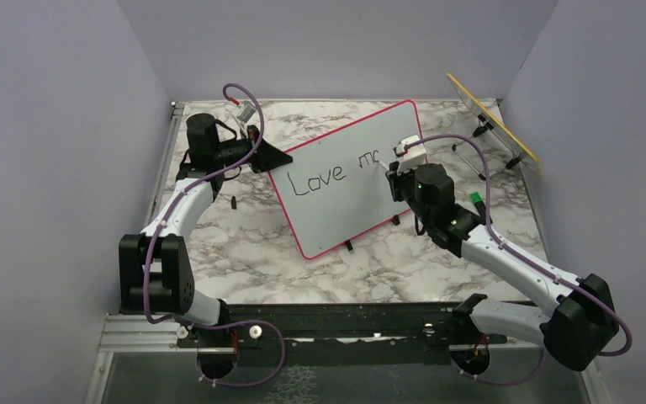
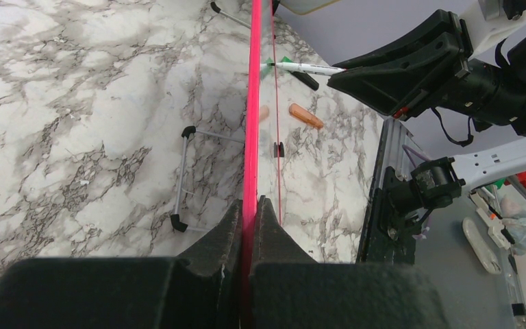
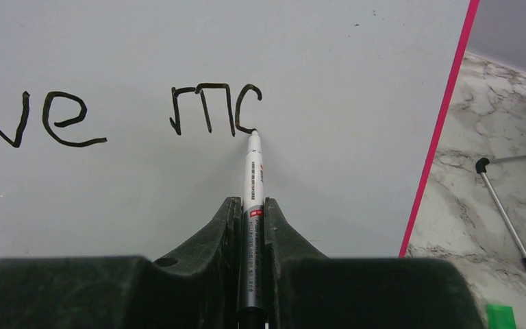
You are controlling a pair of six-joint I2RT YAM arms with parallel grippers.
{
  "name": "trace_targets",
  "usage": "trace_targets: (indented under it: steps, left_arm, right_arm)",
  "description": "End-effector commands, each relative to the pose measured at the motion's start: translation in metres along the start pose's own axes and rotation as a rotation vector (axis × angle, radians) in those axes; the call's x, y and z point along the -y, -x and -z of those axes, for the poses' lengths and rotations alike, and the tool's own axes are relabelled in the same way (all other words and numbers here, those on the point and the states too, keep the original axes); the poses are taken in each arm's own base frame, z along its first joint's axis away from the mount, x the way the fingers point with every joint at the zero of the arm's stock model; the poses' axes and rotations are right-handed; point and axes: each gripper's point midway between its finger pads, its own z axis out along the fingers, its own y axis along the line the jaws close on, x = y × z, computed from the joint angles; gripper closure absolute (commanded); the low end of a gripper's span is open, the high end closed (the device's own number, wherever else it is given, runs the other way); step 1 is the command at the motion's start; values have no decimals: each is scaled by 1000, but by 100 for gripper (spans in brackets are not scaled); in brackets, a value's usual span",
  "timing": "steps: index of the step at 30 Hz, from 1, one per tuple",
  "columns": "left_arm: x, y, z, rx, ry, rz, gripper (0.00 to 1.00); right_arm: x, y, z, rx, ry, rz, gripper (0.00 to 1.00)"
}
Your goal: Write a sentence on the whiteboard
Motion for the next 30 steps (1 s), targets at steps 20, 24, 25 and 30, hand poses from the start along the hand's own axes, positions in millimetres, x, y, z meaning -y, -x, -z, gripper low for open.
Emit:
trace_targets:
  steps: [20,24,25,30]
  left_arm:
    - [-17,-29,-5,-60,28,36,100]
    - [-17,-29,-5,-59,28,37,100]
    - [-17,-29,-5,-61,29,39,100]
    - [-18,-29,-5,-61,30,39,100]
  right_arm:
    - [8,31,-13,110,-40,-24,99]
    - [8,34,-11,122,-33,-27,99]
    - [7,35,-11,124,-30,-27,99]
    - [7,37,-11,132,-28,-31,99]
